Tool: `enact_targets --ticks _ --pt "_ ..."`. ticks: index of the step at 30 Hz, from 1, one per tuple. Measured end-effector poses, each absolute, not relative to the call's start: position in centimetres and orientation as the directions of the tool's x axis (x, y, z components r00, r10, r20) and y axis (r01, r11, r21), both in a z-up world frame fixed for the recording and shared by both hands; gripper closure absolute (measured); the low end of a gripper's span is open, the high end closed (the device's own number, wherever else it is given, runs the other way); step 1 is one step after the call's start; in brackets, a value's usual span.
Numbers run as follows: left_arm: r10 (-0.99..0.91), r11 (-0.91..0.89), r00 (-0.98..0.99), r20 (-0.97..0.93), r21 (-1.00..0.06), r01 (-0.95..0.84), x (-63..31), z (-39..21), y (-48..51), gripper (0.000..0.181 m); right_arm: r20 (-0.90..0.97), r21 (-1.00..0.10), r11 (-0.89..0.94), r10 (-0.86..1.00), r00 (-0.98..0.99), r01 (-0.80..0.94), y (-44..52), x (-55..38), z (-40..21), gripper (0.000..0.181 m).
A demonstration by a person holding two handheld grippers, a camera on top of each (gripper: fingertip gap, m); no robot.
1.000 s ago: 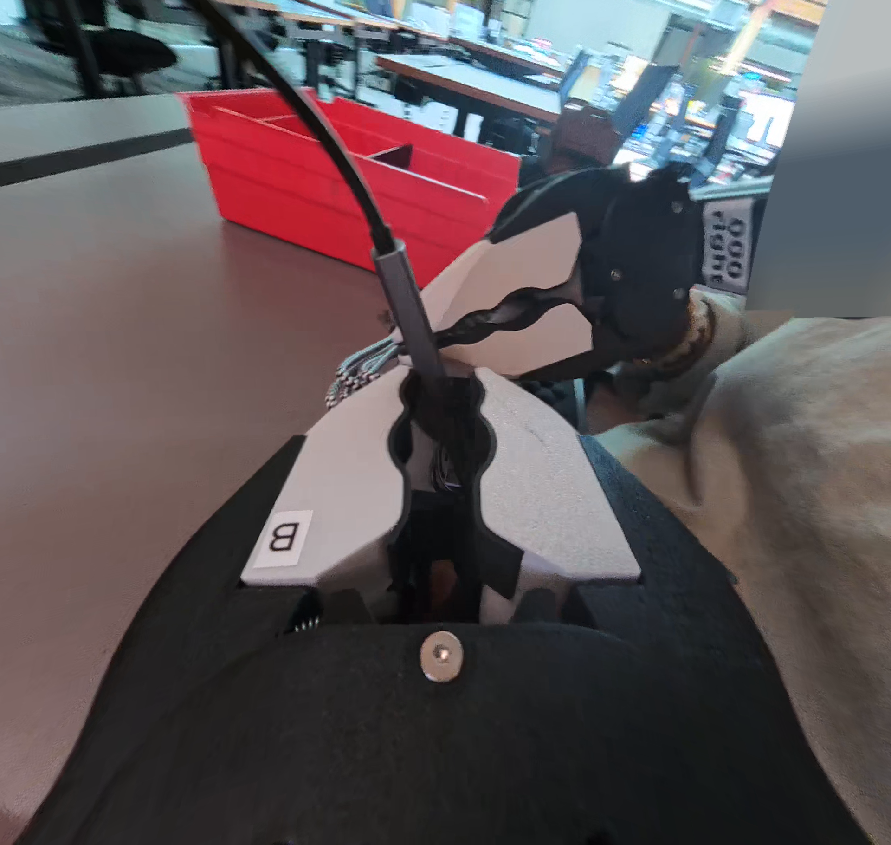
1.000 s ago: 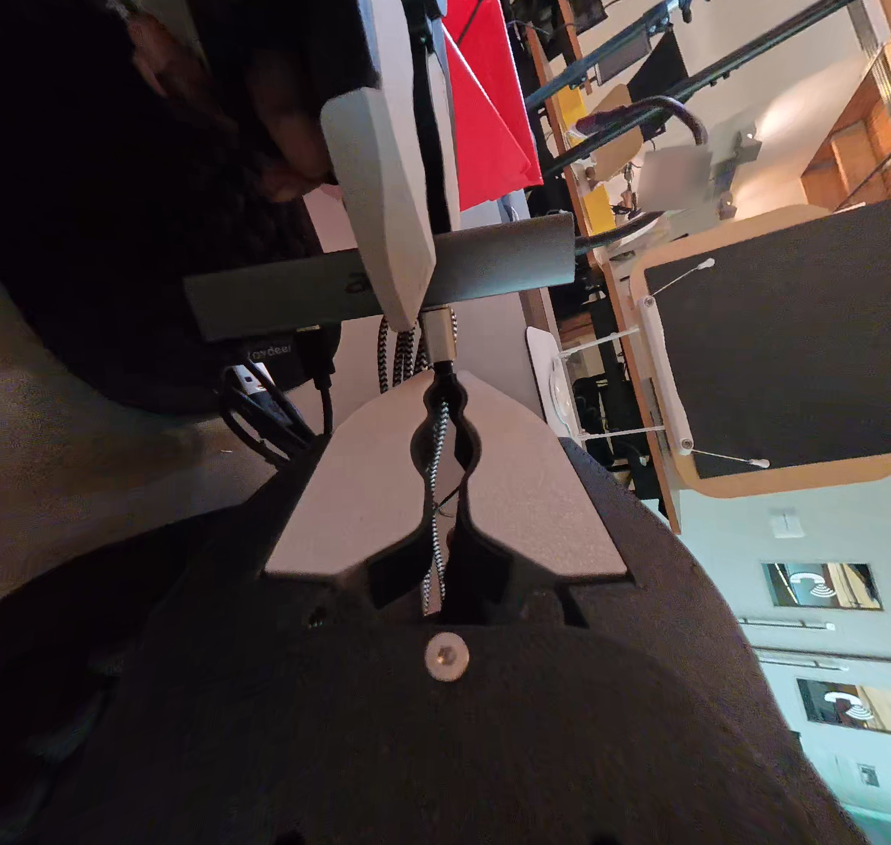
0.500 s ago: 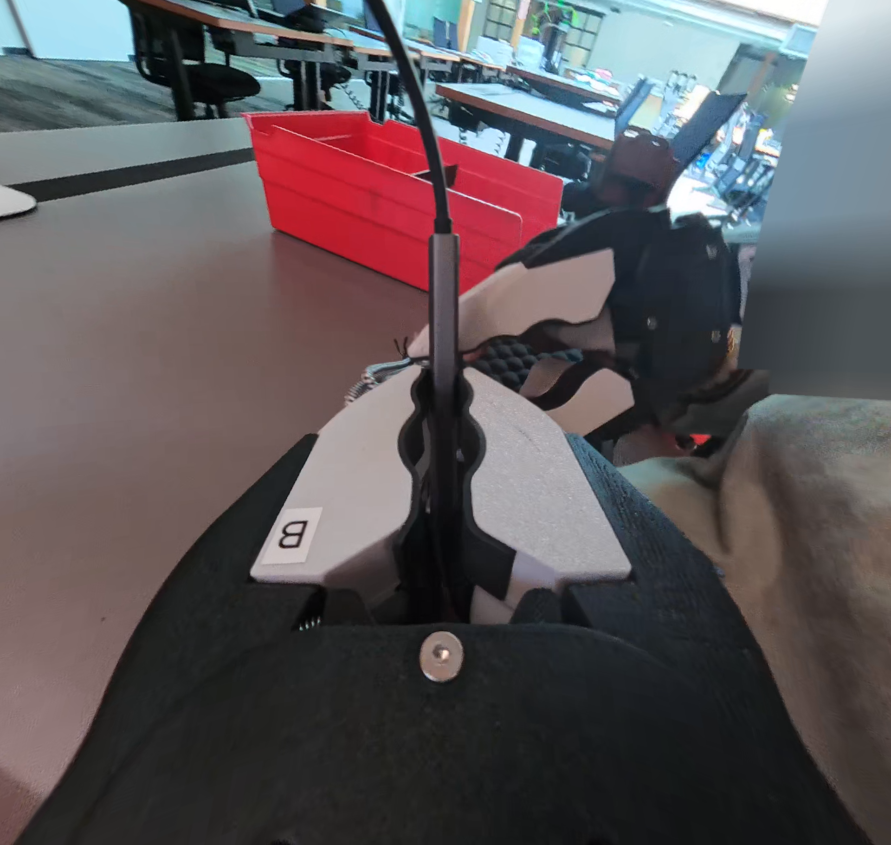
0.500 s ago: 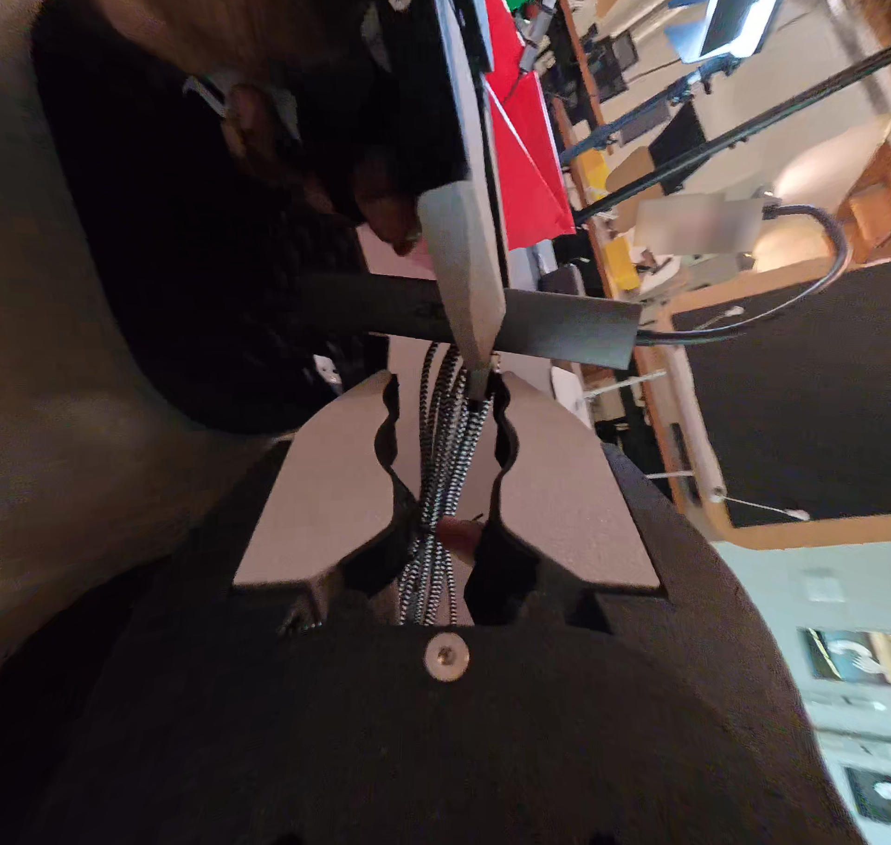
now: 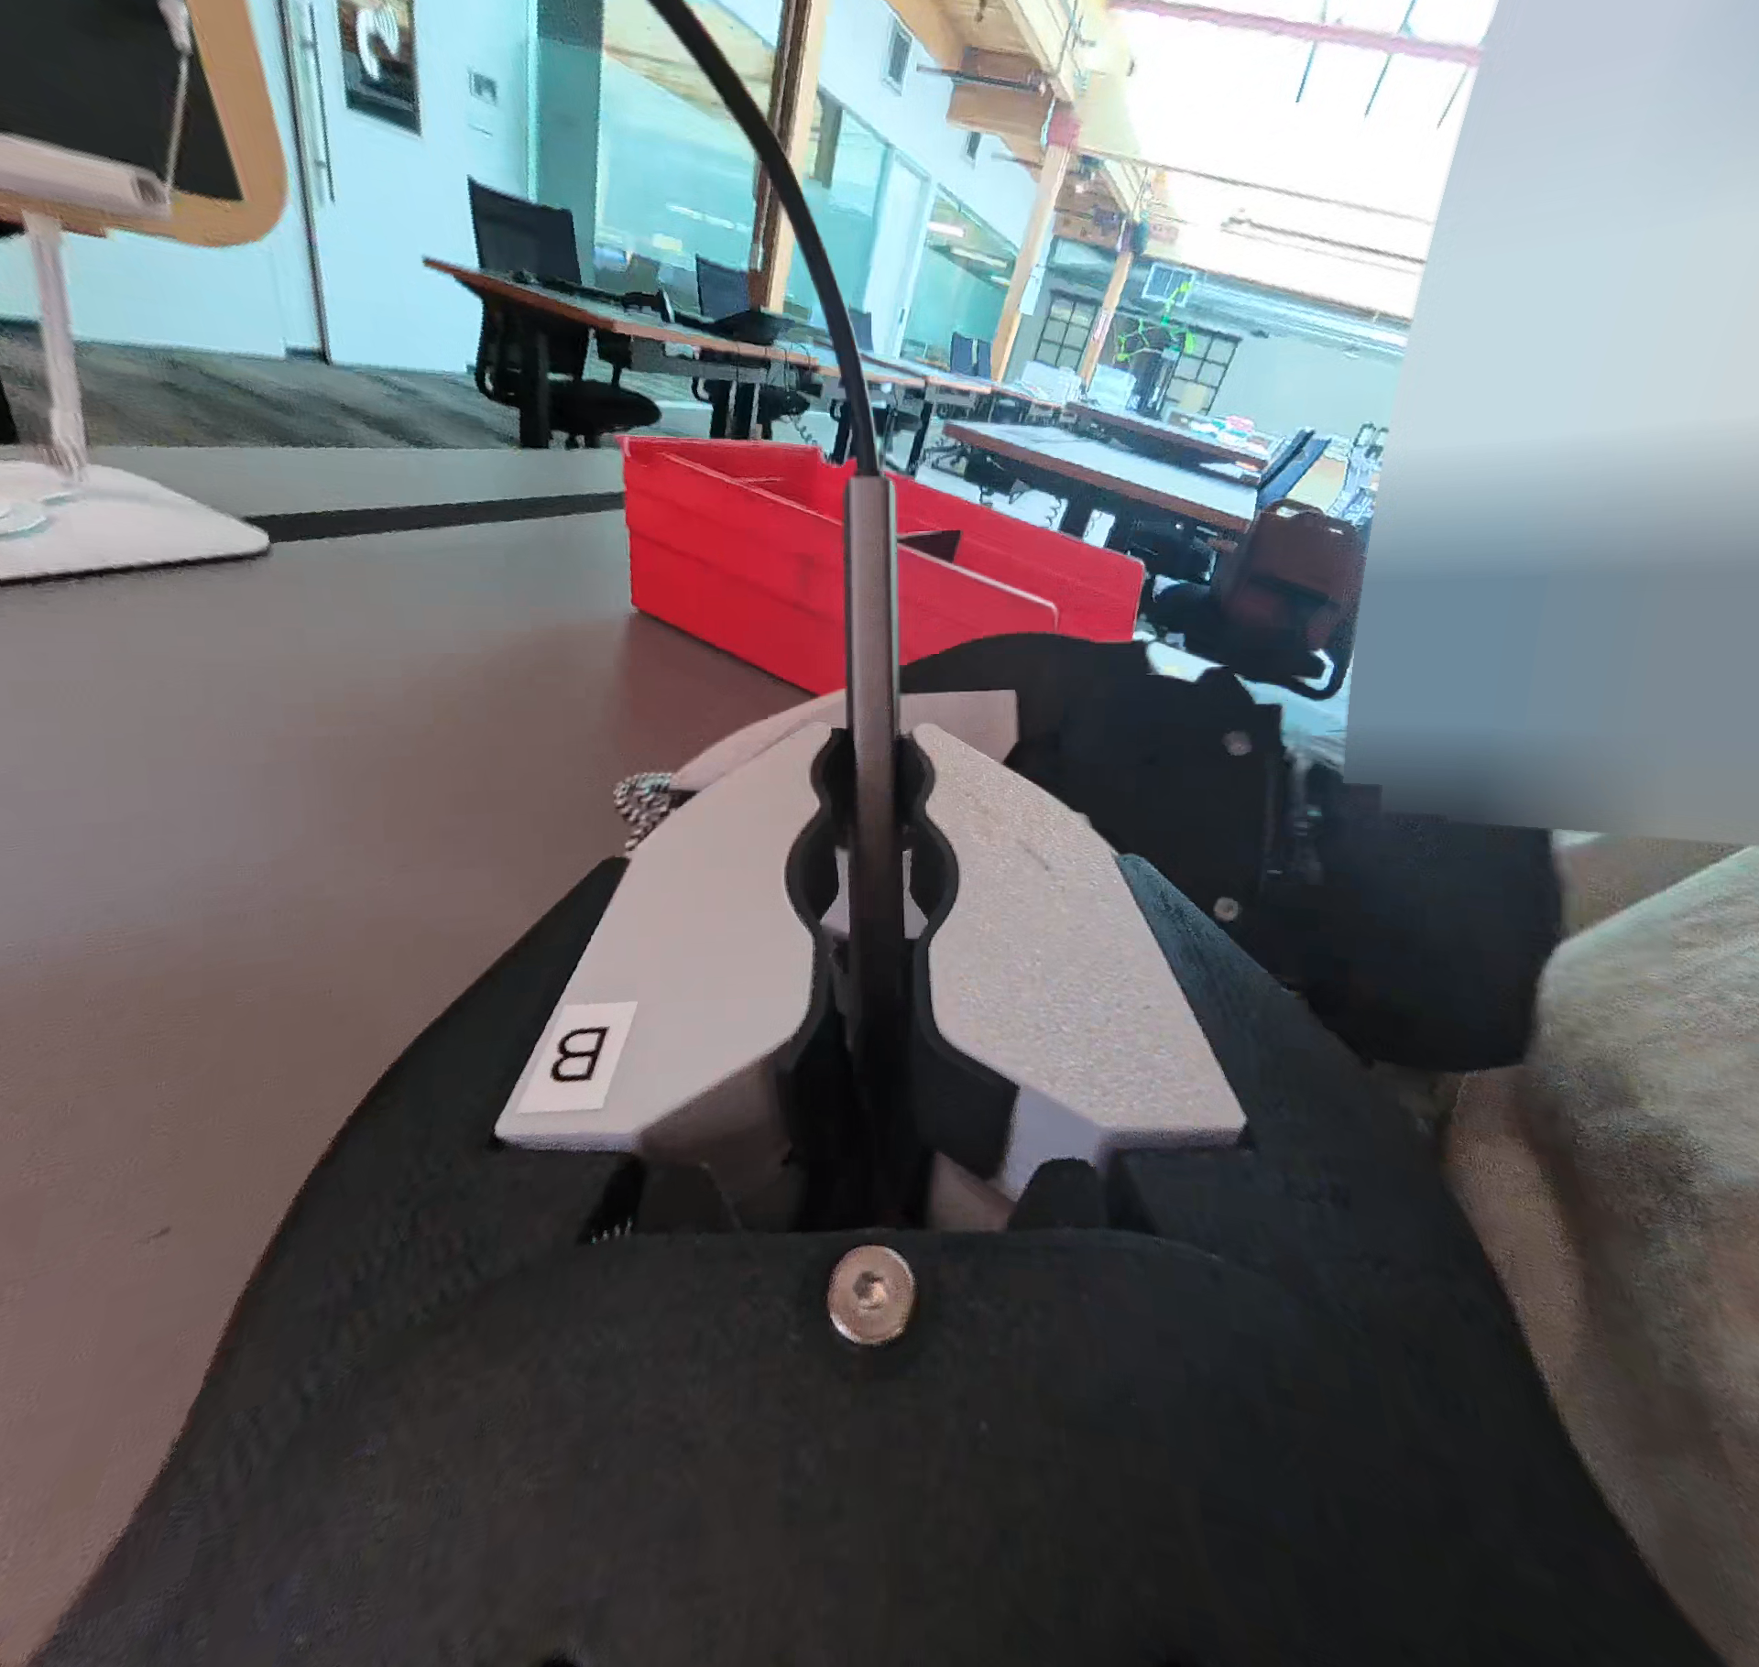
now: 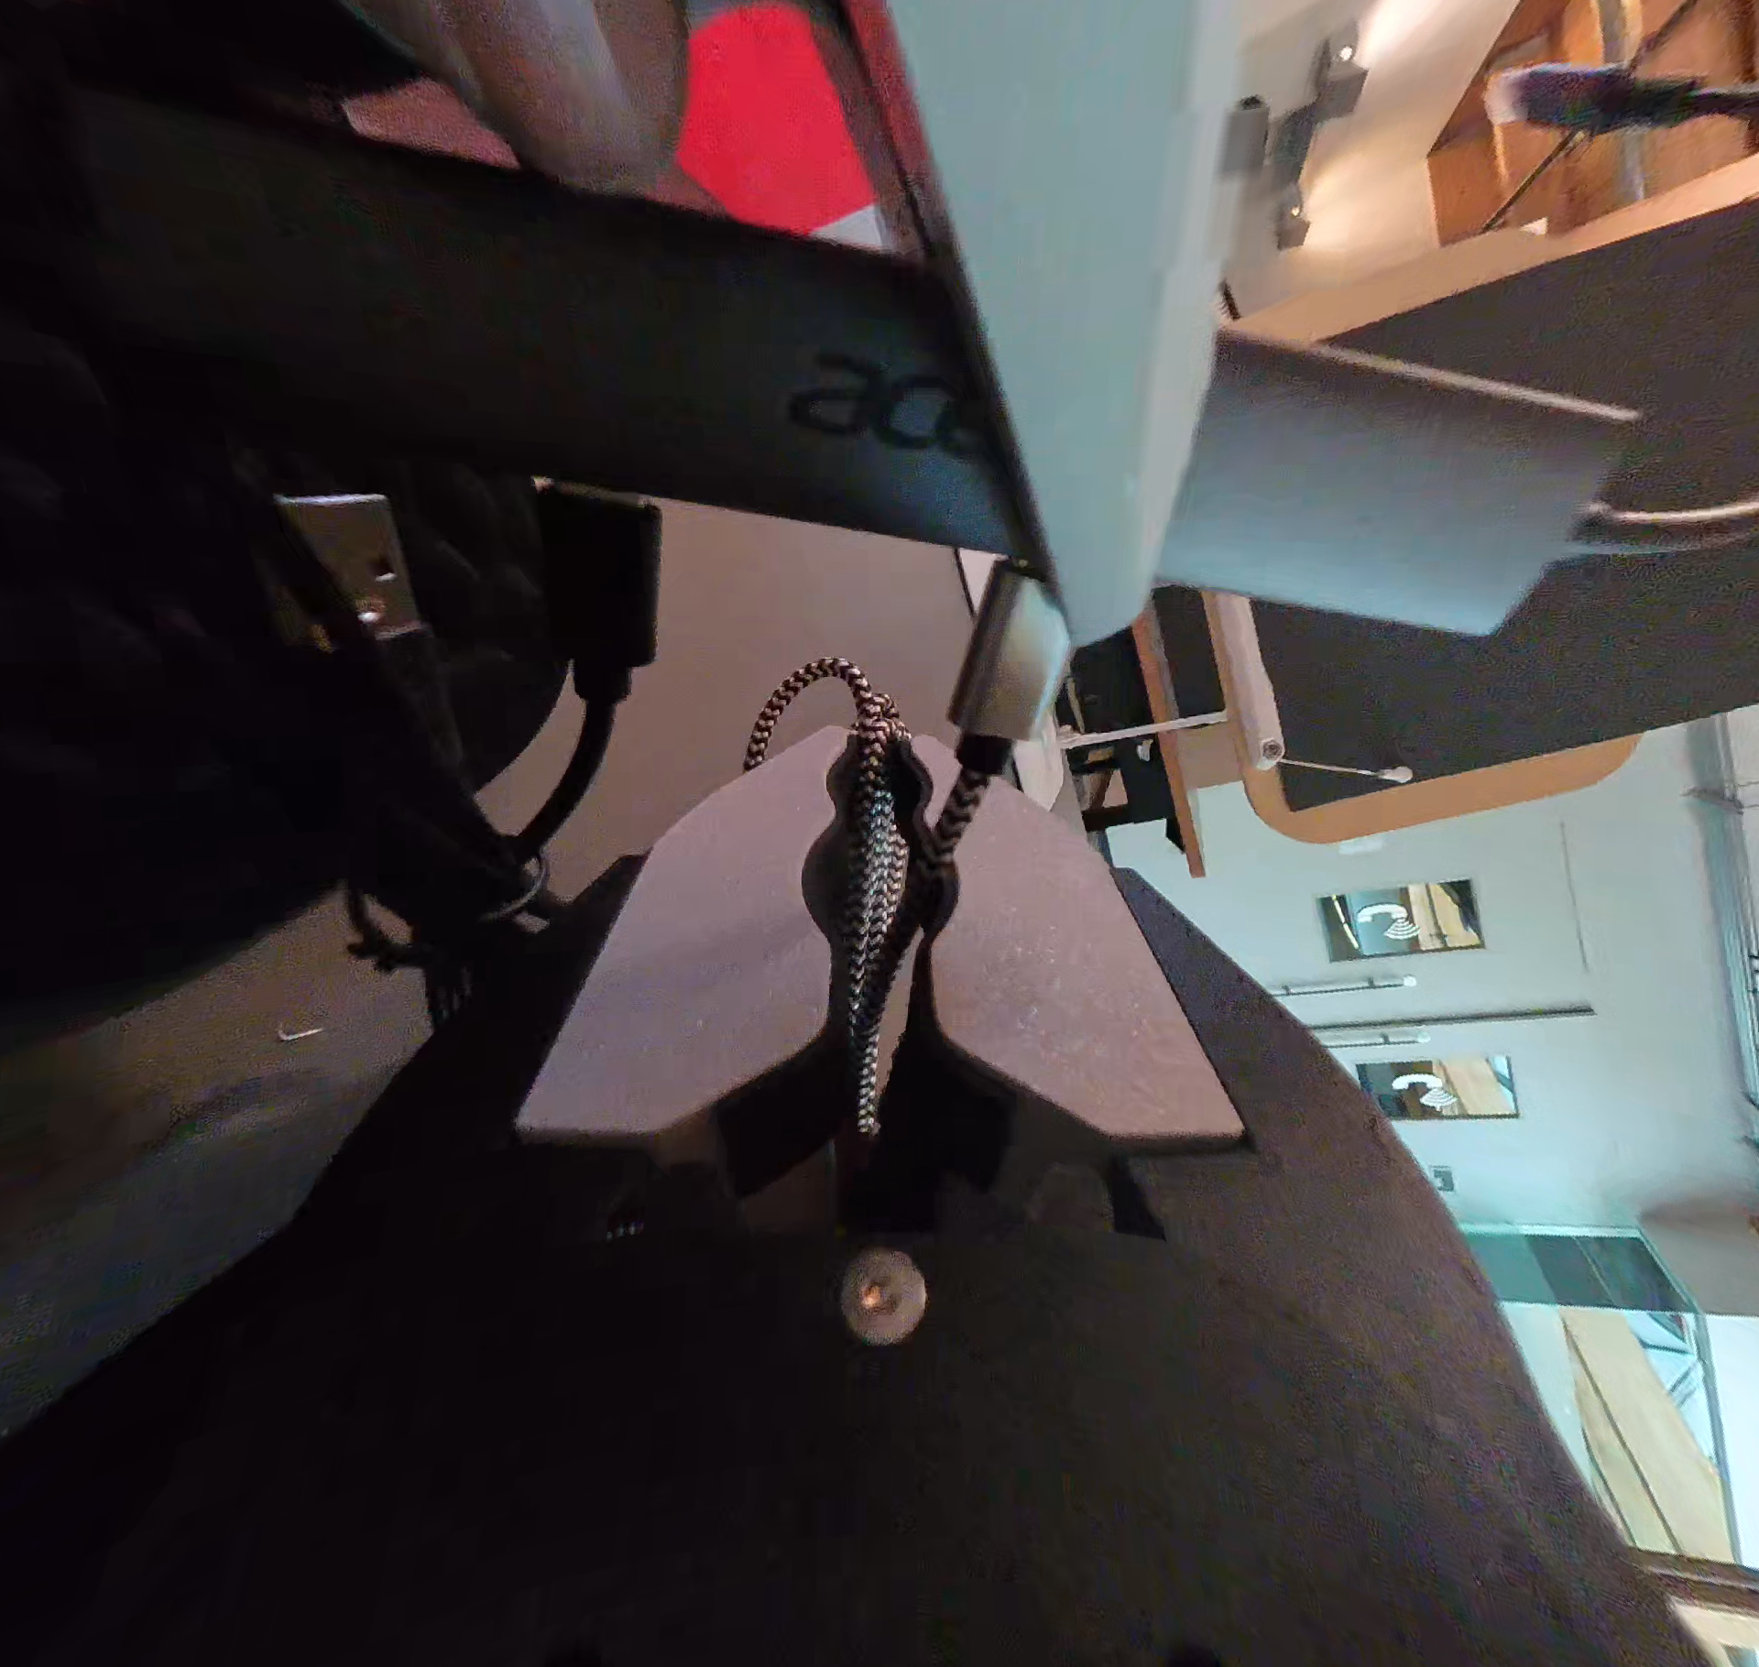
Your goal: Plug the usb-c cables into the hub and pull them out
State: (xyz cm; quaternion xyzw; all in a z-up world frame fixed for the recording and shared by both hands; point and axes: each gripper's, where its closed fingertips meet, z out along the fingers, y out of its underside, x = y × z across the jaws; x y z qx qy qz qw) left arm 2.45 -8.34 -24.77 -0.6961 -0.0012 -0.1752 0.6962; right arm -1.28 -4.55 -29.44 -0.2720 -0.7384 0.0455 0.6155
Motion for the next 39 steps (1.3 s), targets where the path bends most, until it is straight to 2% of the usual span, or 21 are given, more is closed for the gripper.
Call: enact_targets --ticks 4,8,11,16,19,25,29,35,39 --pt "-0.245 -0.037 0.921 0.304 -0.952 0.304 1.5 -24.9 -8.4 0.174 0.857 -0.485 0.836 0.513 -0.053 0.255 -6.3 -1.2 -27.4 0.173" --pt "-0.181 -0.029 0.95 0.255 -0.967 0.254 1.2 -25.2 -8.0 0.173 0.856 -0.502 0.833 0.517 -0.003 0.232 -6.2 -1.0 -26.6 0.153" --pt "-0.163 -0.028 0.955 0.249 -0.968 0.248 1.1 -25.3 -7.9 0.173 0.853 -0.51 0.838 0.521 -0.008 0.196 -7.2 -0.8 -26.5 0.154" --pt "-0.151 -0.017 0.961 0.233 -0.972 0.233 1.1 -25.2 -7.8 0.173 0.861 -0.5 0.837 0.508 0.023 0.221 -7.0 -1.1 -26.5 0.17" --pt "-0.151 -0.016 0.961 0.234 -0.972 0.234 1.2 -25.2 -7.8 0.173 0.86 -0.504 0.836 0.509 0.04 0.217 -7.1 -1.2 -26.2 0.171" --pt "-0.159 -0.026 0.953 0.258 -0.966 0.257 1.1 -25.4 -7.8 0.174 0.884 -0.46 0.856 0.467 0.028 0.238 -6.8 -1.4 -26.4 0.175" --pt "-0.145 -0.046 0.957 0.25 -0.968 0.246 1.0 -25.9 -7.7 0.174 0.916 -0.392 0.888 0.402 0.009 0.239 -6.6 -1.5 -27.0 0.175" --pt "-0.137 -0.052 0.955 0.263 -0.965 0.258 0.8 -25.8 -7.9 0.175 0.885 -0.464 0.874 0.466 0.02 0.144 -6.7 -1.7 -27.3 0.176" --pt "-0.111 -0.086 0.967 0.228 -0.972 0.219 0.9 -26.1 -8.0 0.175 0.865 -0.497 0.854 0.502 0.014 0.155 -6.6 -1.6 -27.8 0.176"
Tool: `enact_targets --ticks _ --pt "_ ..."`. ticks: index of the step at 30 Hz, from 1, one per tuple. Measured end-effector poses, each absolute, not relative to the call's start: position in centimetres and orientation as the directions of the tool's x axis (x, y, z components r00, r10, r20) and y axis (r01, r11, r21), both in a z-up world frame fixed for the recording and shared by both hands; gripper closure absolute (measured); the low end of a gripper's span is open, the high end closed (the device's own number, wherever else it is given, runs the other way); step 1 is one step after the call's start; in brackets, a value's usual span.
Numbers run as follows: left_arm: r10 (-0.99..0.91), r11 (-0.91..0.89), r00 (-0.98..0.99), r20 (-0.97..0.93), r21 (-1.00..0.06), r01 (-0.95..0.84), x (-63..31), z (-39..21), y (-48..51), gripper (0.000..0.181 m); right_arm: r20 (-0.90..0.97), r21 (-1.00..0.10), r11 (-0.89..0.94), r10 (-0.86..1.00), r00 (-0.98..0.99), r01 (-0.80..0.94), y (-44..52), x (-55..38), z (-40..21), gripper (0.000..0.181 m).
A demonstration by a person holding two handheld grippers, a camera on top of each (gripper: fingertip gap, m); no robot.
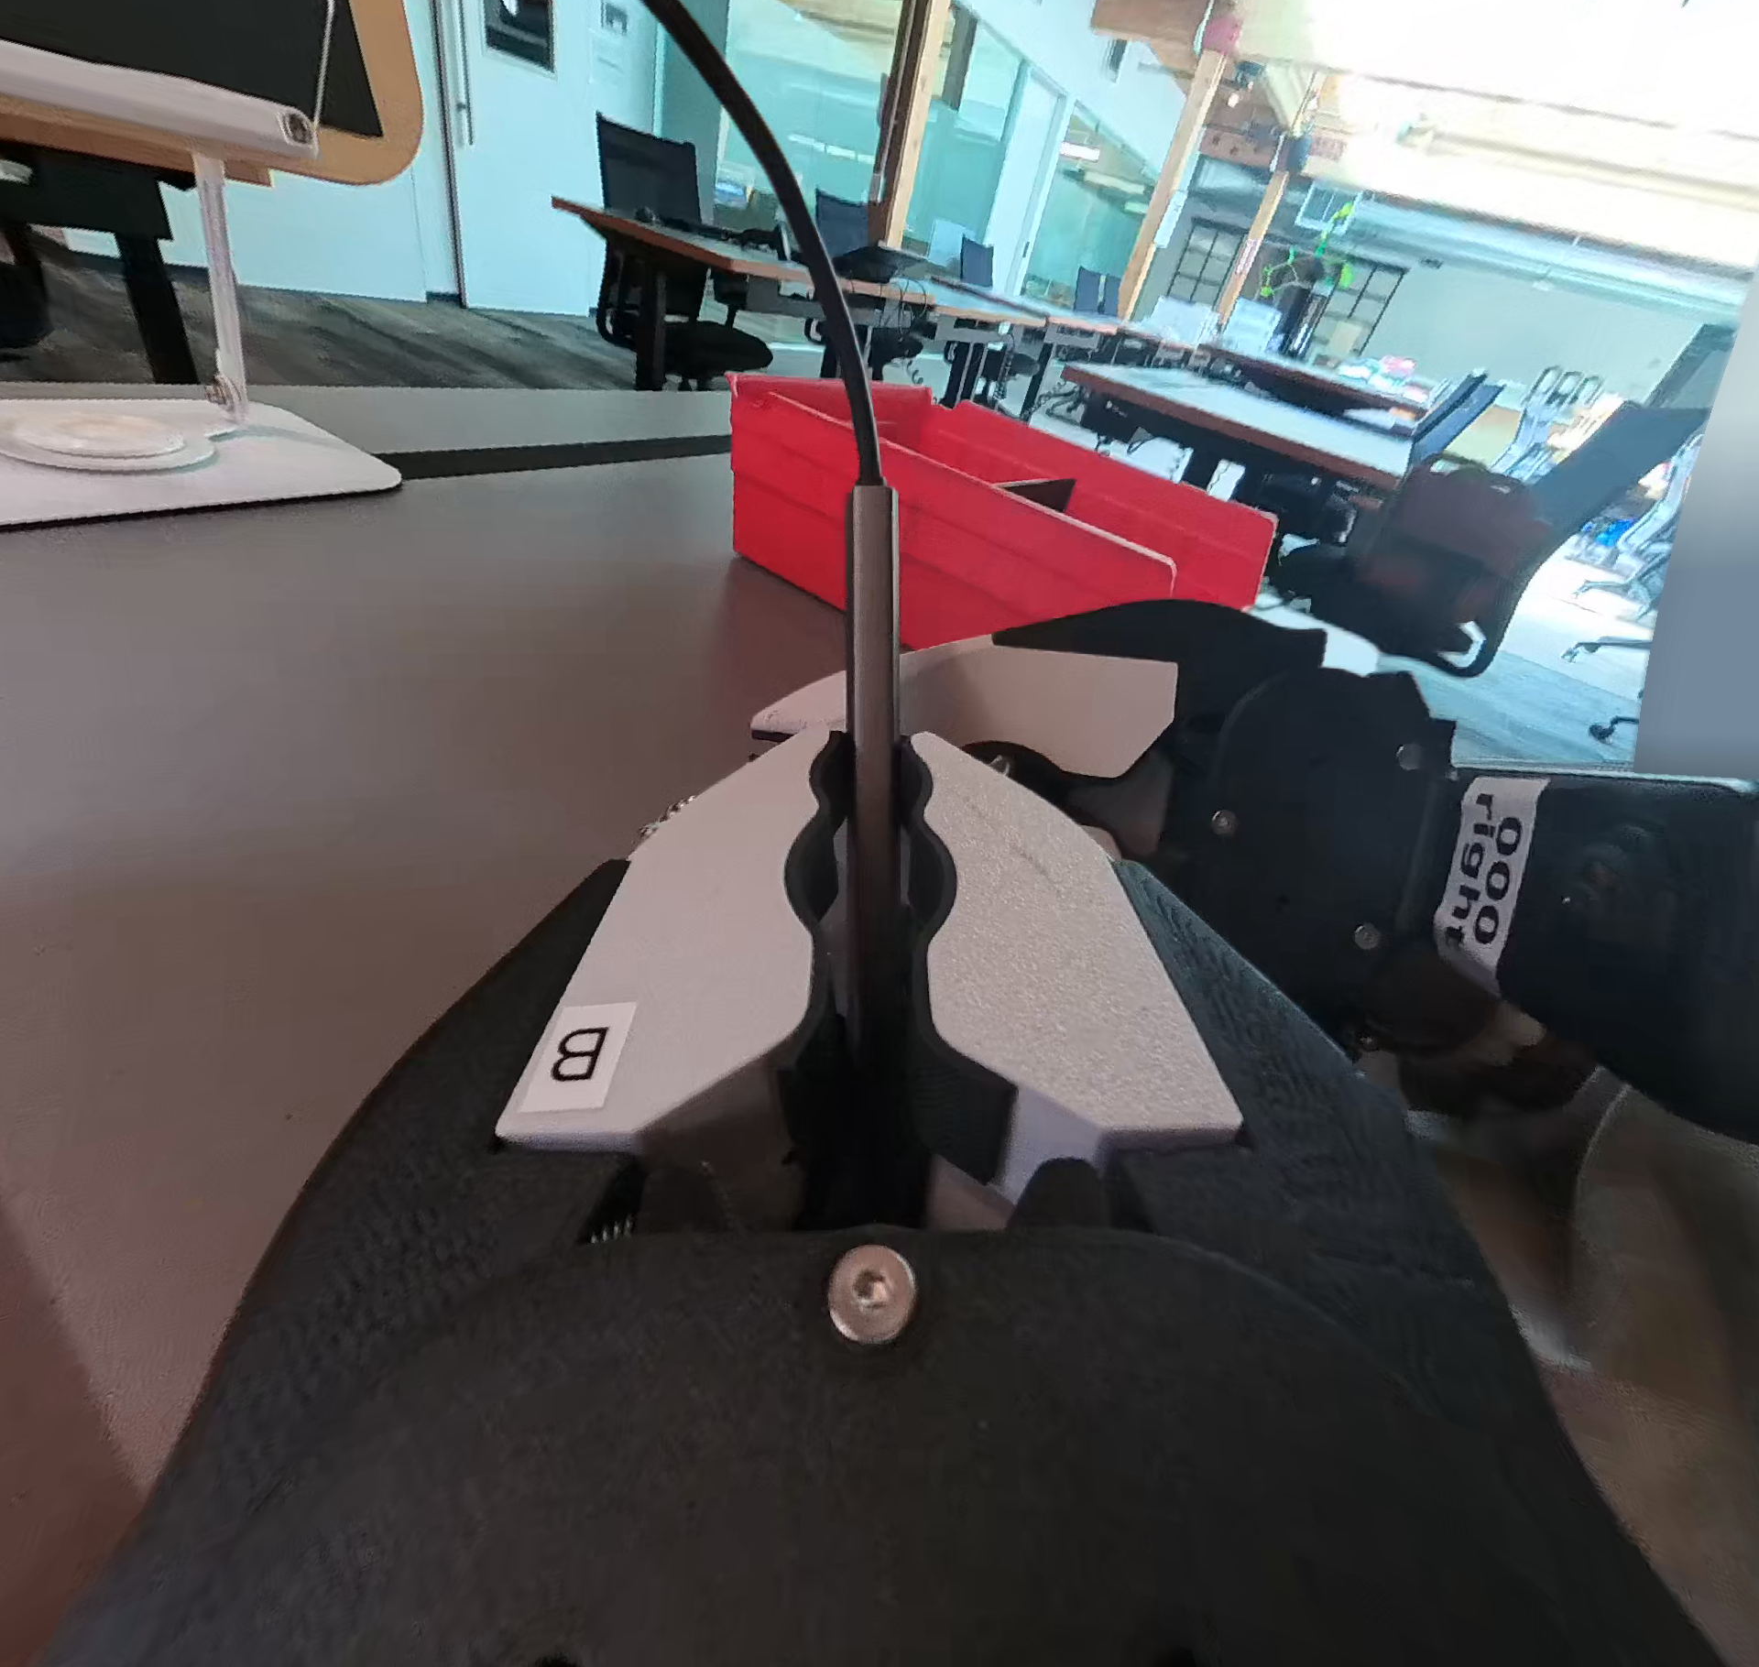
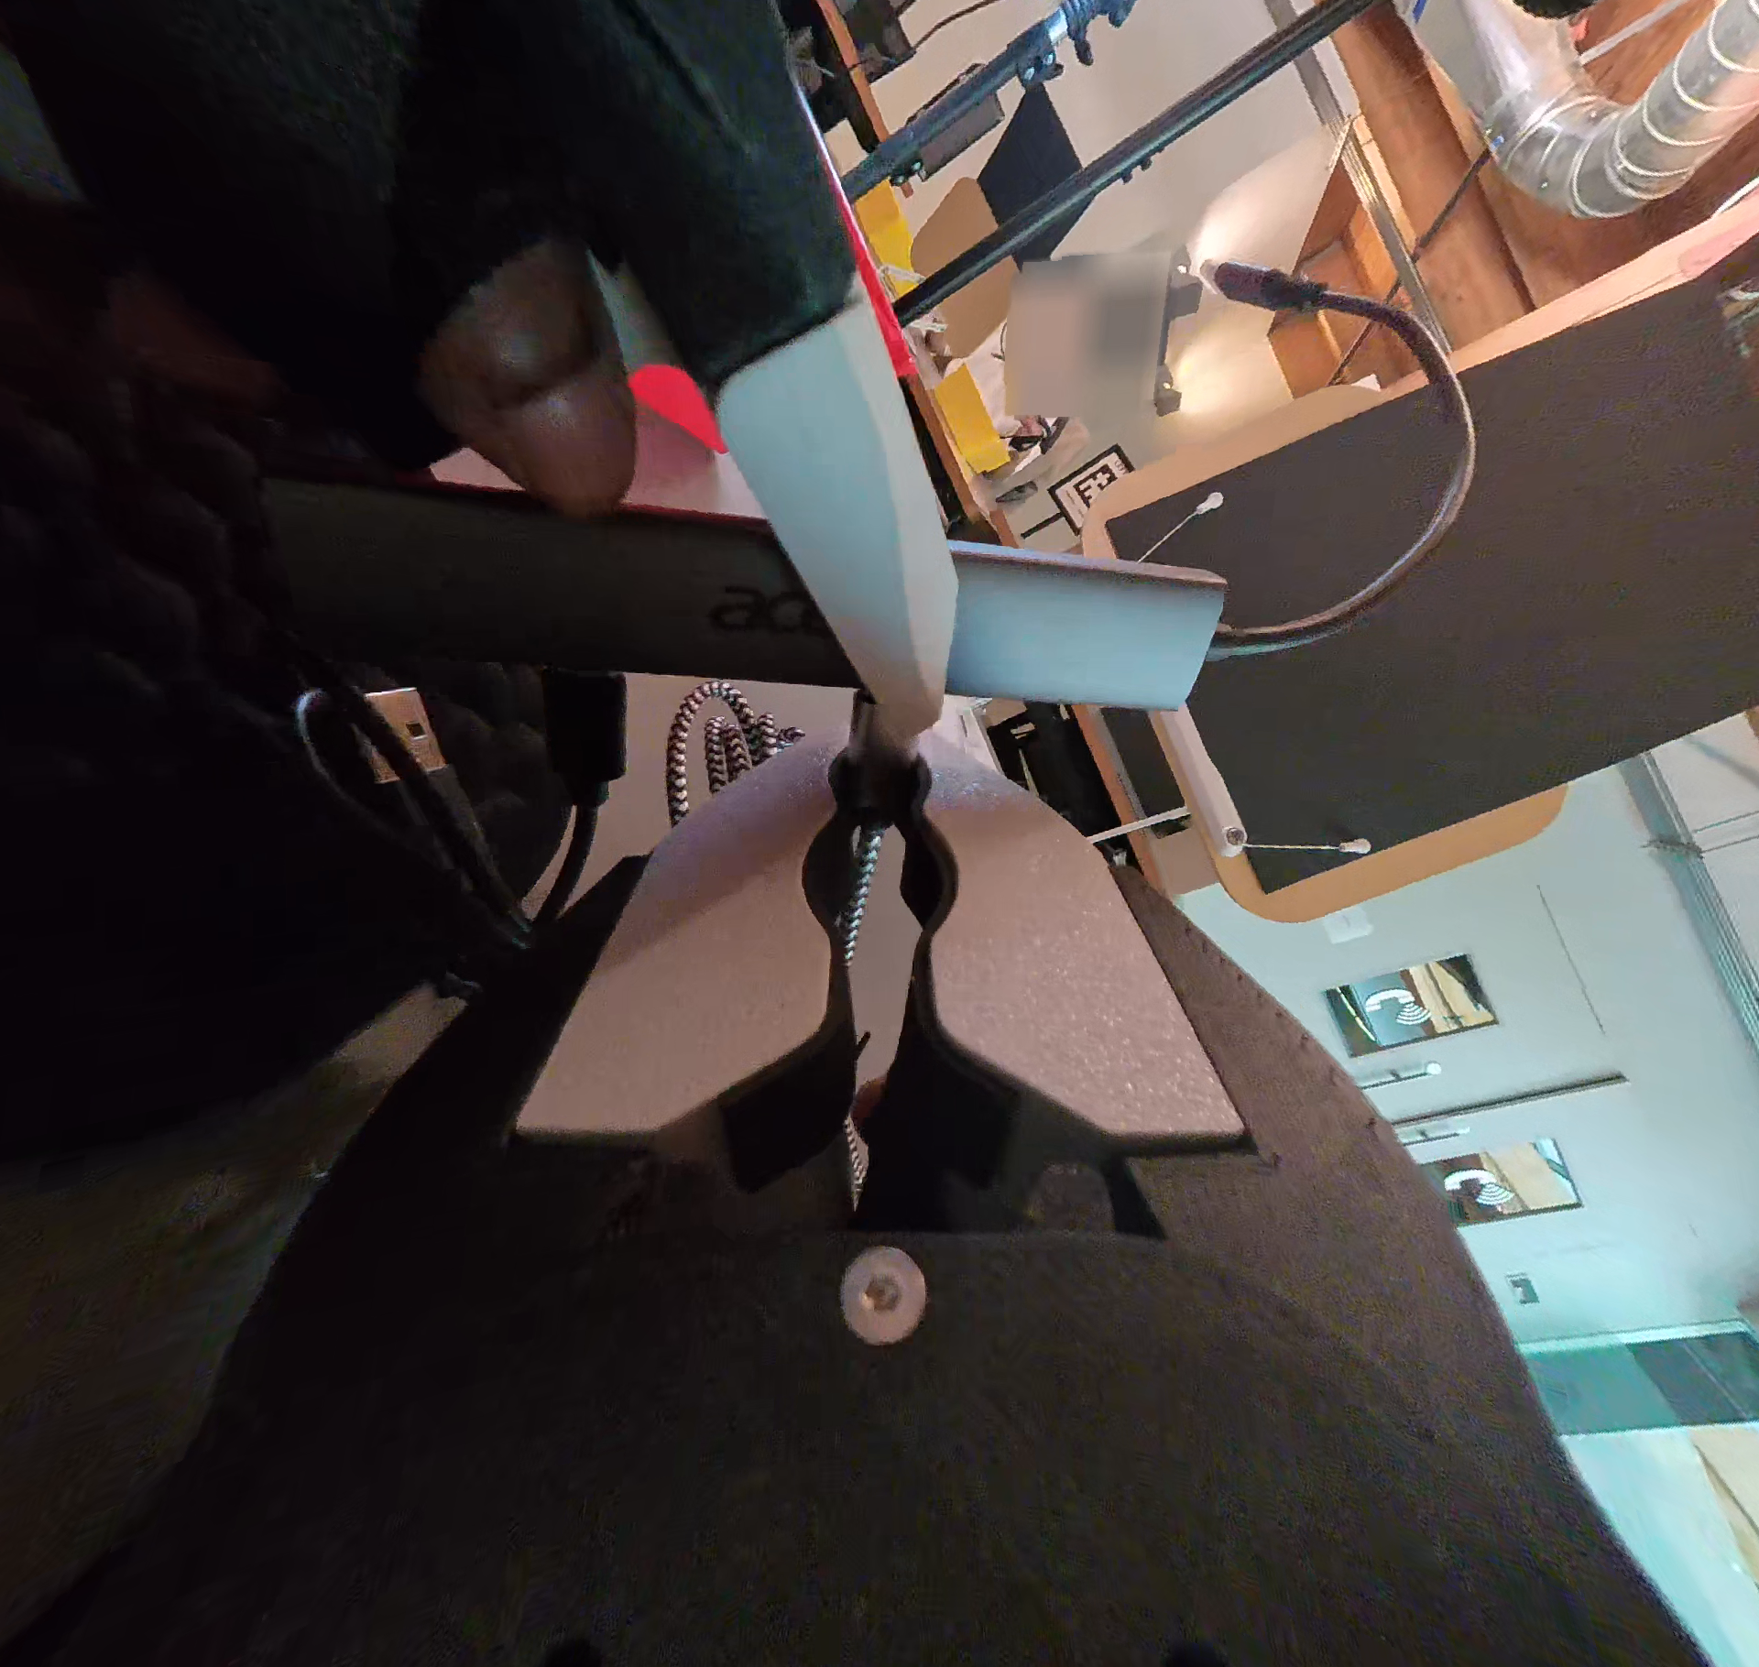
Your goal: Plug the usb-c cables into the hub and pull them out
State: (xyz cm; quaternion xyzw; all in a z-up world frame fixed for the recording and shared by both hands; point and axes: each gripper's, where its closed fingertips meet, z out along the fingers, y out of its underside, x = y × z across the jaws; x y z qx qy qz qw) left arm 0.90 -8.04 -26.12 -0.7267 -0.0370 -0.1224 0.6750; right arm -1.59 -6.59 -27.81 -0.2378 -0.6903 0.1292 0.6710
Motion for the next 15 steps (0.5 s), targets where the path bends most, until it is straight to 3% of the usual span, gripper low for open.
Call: enact_targets --ticks 3,4,5,6,7,8,9,12,14,15 --pt "-0.09 -0.101 0.982 0.166 -0.982 0.157 1.1 -26.3 -8.2 0.175 0.85 -0.518 0.835 0.527 0.0 0.189 -5.9 -1.3 -28.5 0.176" --pt "-0.078 -0.07 0.987 0.142 -0.988 0.137 1.0 -25.6 -9.0 0.18 0.846 -0.507 0.809 0.532 -0.006 0.298 -3.7 -1.1 -29.7 0.175" --pt "-0.005 0.165 0.991 0.137 -0.977 0.136 -1.3 -21.7 -11.5 0.181 0.842 -0.466 0.741 0.539 -0.015 0.484 0.9 0.0 -32.0 0.175" --pt "0.043 0.187 0.992 0.123 -0.976 0.113 -3.2 -20.6 -13.2 0.181 0.793 -0.538 0.672 0.608 0.035 0.509 2.8 0.9 -31.6 0.176" --pt "-0.014 0.136 0.992 0.122 -0.983 0.123 -2.0 -21.1 -12.3 0.181 0.715 -0.67 0.655 0.696 0.067 0.35 0.3 0.3 -28.4 0.177" --pt "-0.112 0.035 0.985 0.131 -0.99 0.135 1.0 -23.0 -9.5 0.181 0.731 -0.678 0.709 0.68 0.067 0.194 -3.6 -0.7 -25.3 0.178" --pt "-0.154 0.05 0.981 0.116 -0.991 0.125 2.8 -22.8 -8.1 0.181 0.789 -0.612 0.776 0.611 0.059 0.15 -5.9 -1.6 -24.2 0.177" --pt "0.028 0.078 1.0 -0.011 -0.997 -0.013 -0.4 -21.4 -9.1 0.181 0.804 -0.58 0.781 0.595 0.009 0.231 -4.0 -2.0 -26.7 0.177" --pt "-0.003 0.117 0.998 0.071 -0.991 0.07 -1.3 -21.3 -10.0 0.176 0.802 -0.582 0.781 0.598 0.0 0.227 -3.3 -1.4 -26.8 0.177" --pt "0.009 0.08 0.995 0.103 -0.992 0.102 -1.8 -22.1 -9.9 0.164 0.809 -0.574 0.791 0.587 0.0 0.212 -3.6 -1.2 -26.8 0.177"
